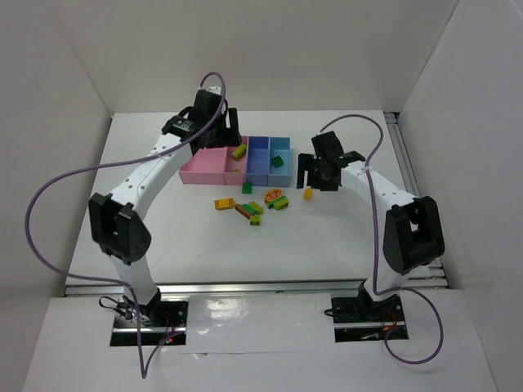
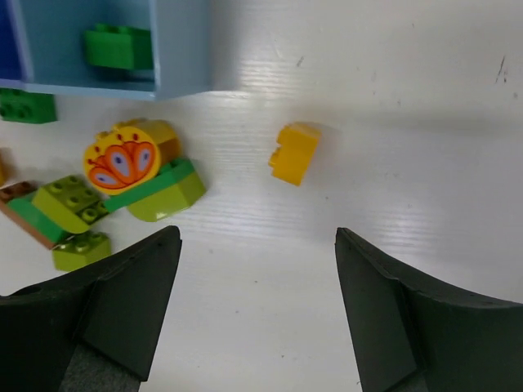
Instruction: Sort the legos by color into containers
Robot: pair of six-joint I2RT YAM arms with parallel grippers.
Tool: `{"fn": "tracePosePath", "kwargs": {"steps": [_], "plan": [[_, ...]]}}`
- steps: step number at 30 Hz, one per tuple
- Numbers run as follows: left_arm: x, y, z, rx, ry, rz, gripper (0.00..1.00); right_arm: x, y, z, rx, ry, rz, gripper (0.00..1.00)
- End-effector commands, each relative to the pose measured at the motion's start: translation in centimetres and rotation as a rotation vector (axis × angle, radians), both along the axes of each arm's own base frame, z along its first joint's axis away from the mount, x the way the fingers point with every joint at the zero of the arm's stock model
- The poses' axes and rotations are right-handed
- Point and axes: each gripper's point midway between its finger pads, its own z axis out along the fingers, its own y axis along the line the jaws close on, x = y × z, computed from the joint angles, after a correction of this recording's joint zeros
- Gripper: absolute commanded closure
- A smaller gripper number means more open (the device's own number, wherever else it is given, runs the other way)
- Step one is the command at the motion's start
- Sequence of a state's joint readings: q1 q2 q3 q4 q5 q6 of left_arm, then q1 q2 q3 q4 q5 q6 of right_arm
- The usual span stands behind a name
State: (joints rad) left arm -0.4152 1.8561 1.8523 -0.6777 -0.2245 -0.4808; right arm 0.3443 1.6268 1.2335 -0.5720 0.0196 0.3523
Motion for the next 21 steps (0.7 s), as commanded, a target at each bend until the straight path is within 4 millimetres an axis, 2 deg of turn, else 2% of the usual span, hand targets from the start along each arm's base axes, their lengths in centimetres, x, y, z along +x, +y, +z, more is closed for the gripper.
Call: {"fn": "tracePosePath", "kwargs": {"steps": [1,2,3,4,5,6,8,11,12,13,17,19,20,21], "plan": [[-2.6,0.9,-0.3,0.005,-0.008,0.047,0.12,-0.1,-1.2,-0.6,-0.024,-0.026,-0.067,0.16],[-3.2,1.4,-0.4,-0.004,-0.011,0.07,0.12,0.5,-0.8,-0.8,-0.011,-0.038,-0.062,0.16],[-3.8,1.6,-0.6,-0.006,-0.017,0.07,0.12,0.4,-0.8,-2.1,-0.016,-0.004,-0.072,0.15],[-5.2,2.2,-1.1,-0.014,-0.013,0.079,0.12,0.7,-0.7,-2.6,-0.016,-0.004,-0.072,0.15],[-5.4,2.2,-1.0,-0.029,-0.029,0.072,0.13,1.1,-0.7,-3.0,-0.015,-0.006,-0.089,0.15],[-6.2,2.5,-2.1,-0.026,-0.005,0.079,0.13,1.2,-0.6,-3.8,-0.02,0.007,-0.09,0.15],[-7.1,2.3,-2.3,-0.036,0.005,0.07,0.13,2.4,0.0,-3.6,0.003,-0.016,-0.092,0.15],[-7.7,2.4,-3.2,-0.033,0.027,0.063,0.13,3.5,0.7,-4.8,0.017,-0.004,-0.092,0.19],[-7.9,2.5,-3.7,-0.027,0.038,0.063,0.13,4.0,0.3,-5.3,-0.006,-0.015,-0.109,0.2],[-7.9,2.5,-3.7,-0.027,0.038,0.063,0.13,4.1,0.6,-6.4,-0.019,-0.004,-0.104,0.22],[-8.9,2.1,-4.6,-0.056,0.091,0.062,0.13,5.2,0.6,-7.5,-0.024,-0.011,-0.147,0.33],[-9.4,2.2,-5.1,-0.057,0.103,0.07,0.13,5.6,0.4,-7.4,-0.029,-0.027,-0.168,0.48],[-9.7,2.6,-6.0,-0.048,0.121,0.086,0.13,5.4,0.2,-7.5,-0.04,-0.022,-0.173,0.55],[-9.5,3.0,-6.0,-0.03,0.111,0.105,0.13,5.1,0.5,-7.4,-0.045,-0.013,-0.163,0.64]]}}
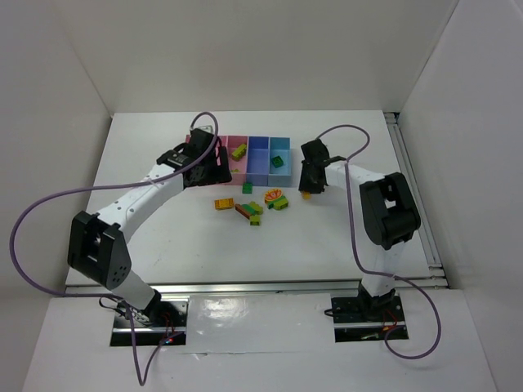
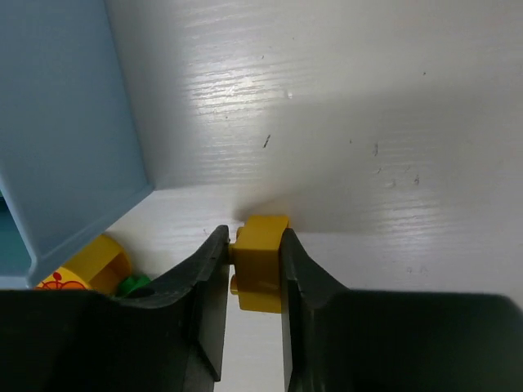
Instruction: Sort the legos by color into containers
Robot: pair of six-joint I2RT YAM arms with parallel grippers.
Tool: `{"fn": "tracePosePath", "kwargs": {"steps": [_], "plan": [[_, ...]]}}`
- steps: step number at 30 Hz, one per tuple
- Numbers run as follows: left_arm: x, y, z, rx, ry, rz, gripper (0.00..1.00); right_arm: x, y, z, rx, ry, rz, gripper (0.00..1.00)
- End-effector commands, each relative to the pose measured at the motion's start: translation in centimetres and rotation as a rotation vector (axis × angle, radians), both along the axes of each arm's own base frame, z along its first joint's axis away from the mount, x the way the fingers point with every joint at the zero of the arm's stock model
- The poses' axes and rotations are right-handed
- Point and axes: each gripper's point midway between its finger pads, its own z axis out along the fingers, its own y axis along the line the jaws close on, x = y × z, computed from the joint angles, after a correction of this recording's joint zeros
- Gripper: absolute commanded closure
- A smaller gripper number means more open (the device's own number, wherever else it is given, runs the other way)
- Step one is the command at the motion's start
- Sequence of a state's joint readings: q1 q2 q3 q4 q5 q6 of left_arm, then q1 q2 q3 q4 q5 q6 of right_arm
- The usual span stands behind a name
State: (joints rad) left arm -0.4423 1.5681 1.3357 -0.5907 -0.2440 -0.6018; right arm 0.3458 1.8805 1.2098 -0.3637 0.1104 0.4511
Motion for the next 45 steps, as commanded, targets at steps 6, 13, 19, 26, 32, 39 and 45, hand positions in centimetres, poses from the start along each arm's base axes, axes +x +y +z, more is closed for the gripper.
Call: {"fn": "tracePosePath", "kwargs": {"steps": [6,13,19,26,32,39,45], "plan": [[-0.8,3.5,-0.1,0.097,-0.015,0.113,0.13,2.0,1.0,7.7,-0.017,-0.204,-0.032,1.0],[-3.3,5.3,-4.3,0.178,0.131,0.186,0.1,2.5,7.5,16.1,0.055,-0.393,0.051,0.99],[-4.1,5.6,-6.1,0.071,0.201,0.198,0.07,7.2,12.1,16.2,0.067,-0.415,0.136,0.96],[-4.7,6.4,-7.9,0.027,0.293,0.153,0.03,11.2,15.4,14.2,0.079,-0.415,0.189,0.92],[-5.0,5.9,-7.9,0.008,0.305,0.113,0.04,12.6,17.0,12.2,0.082,-0.384,0.233,0.57],[-5.1,5.8,-8.1,0.015,0.306,0.081,0.09,11.6,16.1,15.9,0.092,-0.442,0.229,0.51],[-4.3,3.2,-9.0,0.03,0.306,0.007,0.16,6.6,13.4,16.1,0.077,-0.408,0.225,0.68]]}}
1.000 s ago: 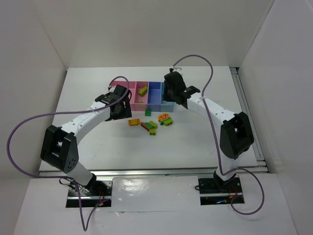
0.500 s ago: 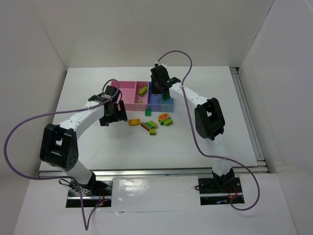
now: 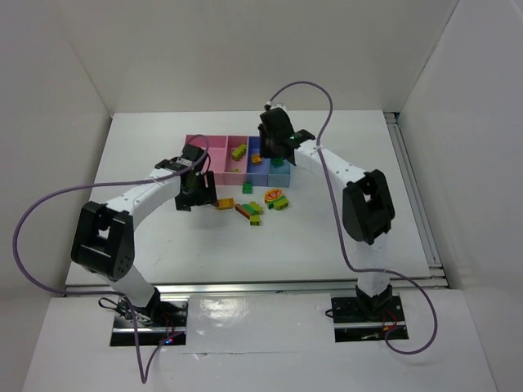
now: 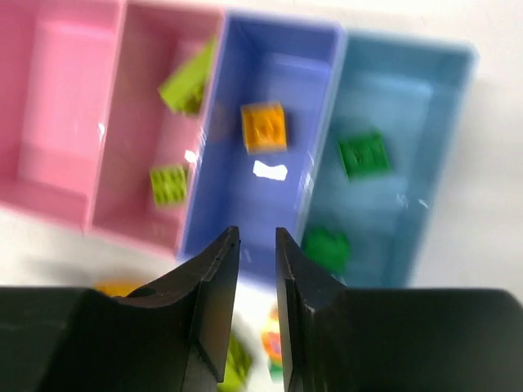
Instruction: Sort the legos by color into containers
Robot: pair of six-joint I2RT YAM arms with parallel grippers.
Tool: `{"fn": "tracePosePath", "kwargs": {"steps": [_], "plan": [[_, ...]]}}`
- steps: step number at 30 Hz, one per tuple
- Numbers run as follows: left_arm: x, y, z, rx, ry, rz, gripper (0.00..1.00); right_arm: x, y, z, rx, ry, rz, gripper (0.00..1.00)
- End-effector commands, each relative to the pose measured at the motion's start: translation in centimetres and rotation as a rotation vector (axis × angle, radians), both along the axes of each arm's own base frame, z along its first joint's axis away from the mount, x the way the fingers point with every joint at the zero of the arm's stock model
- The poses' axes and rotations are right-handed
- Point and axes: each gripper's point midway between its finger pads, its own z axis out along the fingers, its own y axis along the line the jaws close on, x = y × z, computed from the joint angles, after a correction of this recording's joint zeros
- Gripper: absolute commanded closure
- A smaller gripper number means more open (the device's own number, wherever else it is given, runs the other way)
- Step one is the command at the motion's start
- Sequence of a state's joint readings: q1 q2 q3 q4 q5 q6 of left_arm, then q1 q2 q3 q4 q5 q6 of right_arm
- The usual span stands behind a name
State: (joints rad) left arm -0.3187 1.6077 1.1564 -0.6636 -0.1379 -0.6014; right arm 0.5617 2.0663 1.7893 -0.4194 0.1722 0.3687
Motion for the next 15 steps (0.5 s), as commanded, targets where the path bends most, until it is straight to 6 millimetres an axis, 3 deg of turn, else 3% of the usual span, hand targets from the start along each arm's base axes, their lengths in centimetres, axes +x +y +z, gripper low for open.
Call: {"fn": "tracePosePath", "kwargs": {"steps": [1,2,3,5,6,7,13,14,15], "plan": [[0.8,-1.8,-0.9,0.0,0.009,-0.062,0.13,-2.6,-1.7,3.8,0.037,-0.062,-0.023,0.68],[1.1,-1.9,-1.1,-0.005,0.014,-0.046,0.12,-3.6,-2.1,5.3,0.065,-0.08,-0.022,0.64],[1.2,-2.4,-1.5,-0.006,0.026,-0.044,0.12,-4.6,-3.0,3.6,0.062,-0.036,-0.035,0.63],[1.9,-2.6,-1.8,-0.021,0.009,0.01,0.1,-5.4,-3.9,4.8,0.083,-0.048,-0.034,0.57],[2.2,-2.8,-1.7,-0.033,-0.002,0.028,0.08,-5.7,-4.1,5.0,0.084,-0.049,-0.034,0.48],[2.6,-3.4,-1.8,-0.052,-0.015,0.05,0.03,-5.6,-4.7,5.0,0.077,-0.052,-0.039,0.44],[4.2,-4.6,-2.1,-0.06,-0.045,0.086,0.0,-6.1,-6.1,5.9,0.045,-0.059,-0.058,0.29],[4.3,-4.9,-3.0,-0.039,-0.029,0.07,0.0,-6.0,-6.3,5.9,0.053,-0.054,-0.056,0.29],[5.2,-5.4,-2.7,-0.046,-0.043,0.069,0.0,-6.2,-6.2,5.7,0.054,-0.043,-0.047,0.29]]}}
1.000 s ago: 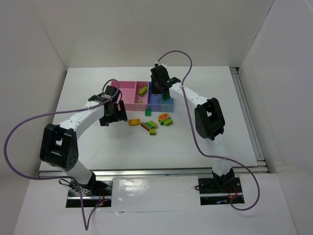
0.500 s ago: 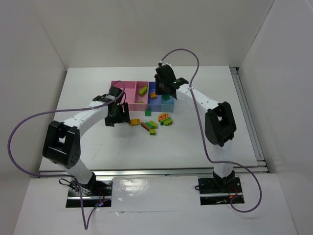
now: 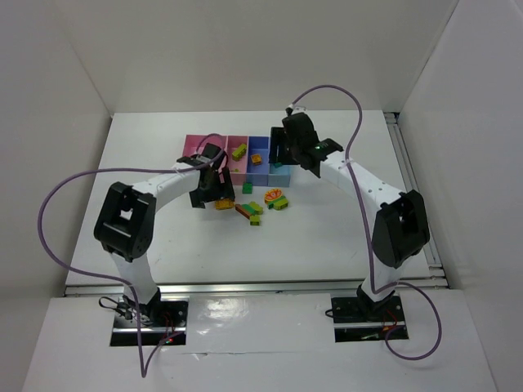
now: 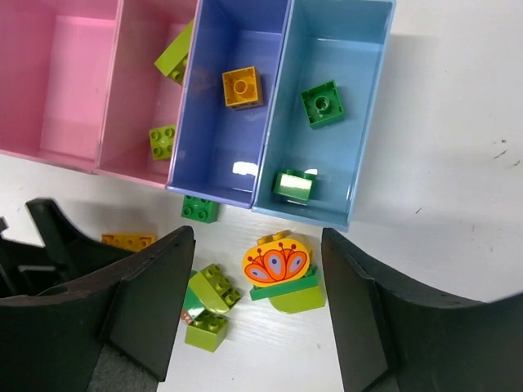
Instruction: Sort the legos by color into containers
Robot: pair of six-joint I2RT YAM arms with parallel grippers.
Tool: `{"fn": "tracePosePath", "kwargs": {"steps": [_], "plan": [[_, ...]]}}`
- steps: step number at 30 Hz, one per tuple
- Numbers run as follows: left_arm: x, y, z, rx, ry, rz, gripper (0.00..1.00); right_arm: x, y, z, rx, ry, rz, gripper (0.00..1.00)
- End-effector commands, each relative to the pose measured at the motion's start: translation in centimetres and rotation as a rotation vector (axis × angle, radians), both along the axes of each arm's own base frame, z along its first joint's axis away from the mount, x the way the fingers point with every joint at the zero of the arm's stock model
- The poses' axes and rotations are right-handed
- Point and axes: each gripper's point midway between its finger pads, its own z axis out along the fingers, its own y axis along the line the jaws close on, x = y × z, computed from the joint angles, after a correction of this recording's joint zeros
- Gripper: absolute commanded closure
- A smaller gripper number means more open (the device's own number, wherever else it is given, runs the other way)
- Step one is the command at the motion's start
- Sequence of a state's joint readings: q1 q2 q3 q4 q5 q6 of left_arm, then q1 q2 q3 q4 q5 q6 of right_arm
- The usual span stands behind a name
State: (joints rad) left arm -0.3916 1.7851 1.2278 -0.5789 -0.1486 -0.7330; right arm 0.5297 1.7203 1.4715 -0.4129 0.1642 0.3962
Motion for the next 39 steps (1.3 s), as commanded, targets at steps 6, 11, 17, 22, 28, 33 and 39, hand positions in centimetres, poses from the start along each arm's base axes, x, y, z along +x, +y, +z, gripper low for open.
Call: {"fn": "tracePosePath", "kwargs": {"steps": [6,11,17,22,28,33,39], "plan": [[3.5,-1.8,-0.3,0.04,-0.037,0.013,0.04,-0.3,-1.3,0.7,0.008,-0.004,-0.007,0.28],[3.1,-1.0,-1.2,0.106,-0.004,0.028,0.11,-0.3,-1.8,0.2,0.003,0.006,-0.016,0.28],[1.5,-1.0,-2.1,0.119,0.009,0.019,0.18,0.1,-1.5,0.7,0.03,-0.007,-0.002,0.27],[2.0,-1.4,-0.5,0.112,-0.035,0.007,0.37,-0.2,-1.6,0.9,0.029,-0.006,-0.002,0.26],[2.6,-2.4,4.6,0.006,-0.183,-0.005,0.42,-0.9,-3.1,1.7,0.02,-0.028,-0.036,0.26],[4.8,-4.3,10.8,-0.084,-0.334,-0.036,0.42,-1.9,-5.0,1.4,0.005,-0.03,-0.072,0.26],[10.3,-8.1,14.1,-0.159,-0.417,-0.077,0.42,-3.6,-6.9,1.2,0.015,-0.031,-0.111,0.26]]}}
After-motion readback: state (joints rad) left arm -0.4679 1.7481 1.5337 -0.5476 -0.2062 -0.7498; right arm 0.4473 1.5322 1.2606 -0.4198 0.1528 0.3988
